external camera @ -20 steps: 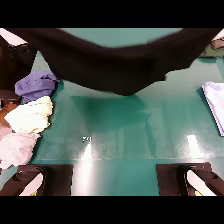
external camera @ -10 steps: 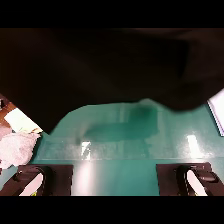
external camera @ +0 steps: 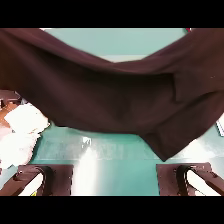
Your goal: Fold the shirts.
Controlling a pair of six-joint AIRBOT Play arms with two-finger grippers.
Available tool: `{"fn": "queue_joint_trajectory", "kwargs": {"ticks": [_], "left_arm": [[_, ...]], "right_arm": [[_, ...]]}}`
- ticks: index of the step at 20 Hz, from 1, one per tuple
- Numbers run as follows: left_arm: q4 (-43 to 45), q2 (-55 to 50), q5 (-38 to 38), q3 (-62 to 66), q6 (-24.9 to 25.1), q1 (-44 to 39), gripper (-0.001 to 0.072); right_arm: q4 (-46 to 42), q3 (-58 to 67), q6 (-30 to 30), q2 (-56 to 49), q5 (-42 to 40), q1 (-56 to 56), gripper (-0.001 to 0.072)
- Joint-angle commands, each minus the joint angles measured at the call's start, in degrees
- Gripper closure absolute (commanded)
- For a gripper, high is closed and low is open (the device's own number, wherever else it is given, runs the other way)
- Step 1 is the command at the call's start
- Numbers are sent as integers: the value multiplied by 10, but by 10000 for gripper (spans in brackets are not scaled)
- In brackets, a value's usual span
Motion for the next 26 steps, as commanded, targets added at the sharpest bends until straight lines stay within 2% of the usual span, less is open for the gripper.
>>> {"fn": "queue_joint_trajectory", "kwargs": {"ticks": [1,3,6,9,10,11,12,13,14,15,18,20,26], "left_arm": [[22,-34,9,-137,5,1,682],[25,-73,84,-220,31,1,681],[26,-152,207,-293,34,1,681],[12,-234,262,-295,33,1,680],[0,-253,273,-295,32,1,654],[-3,-264,280,-295,31,1,362],[-2,-270,285,-295,26,1,67],[8,-271,283,-295,25,1,100],[28,-270,268,-290,25,1,184],[57,-268,239,-285,25,1,229],[120,-265,108,-290,25,1,230],[132,-263,52,-329,31,1,230],[87,-226,98,-523,38,-1,230]], "right_arm": [[-17,-58,23,-84,40,0,696],[-30,-110,23,-132,-2,0,696],[-24,-178,23,-191,-108,0,693],[-24,-224,23,-236,-196,2,691],[-23,-232,23,-246,-212,2,650],[-14,-232,23,-257,-222,3,328],[4,-231,23,-263,-225,1,62],[11,-231,23,-263,-224,-5,80],[17,-231,23,-259,-224,-6,208],[15,-231,23,-252,-223,-6,293],[16,-231,-9,-221,-189,-6,299],[16,-231,-25,-206,-167,1,299],[21,-232,-31,-191,-110,7,299]]}}
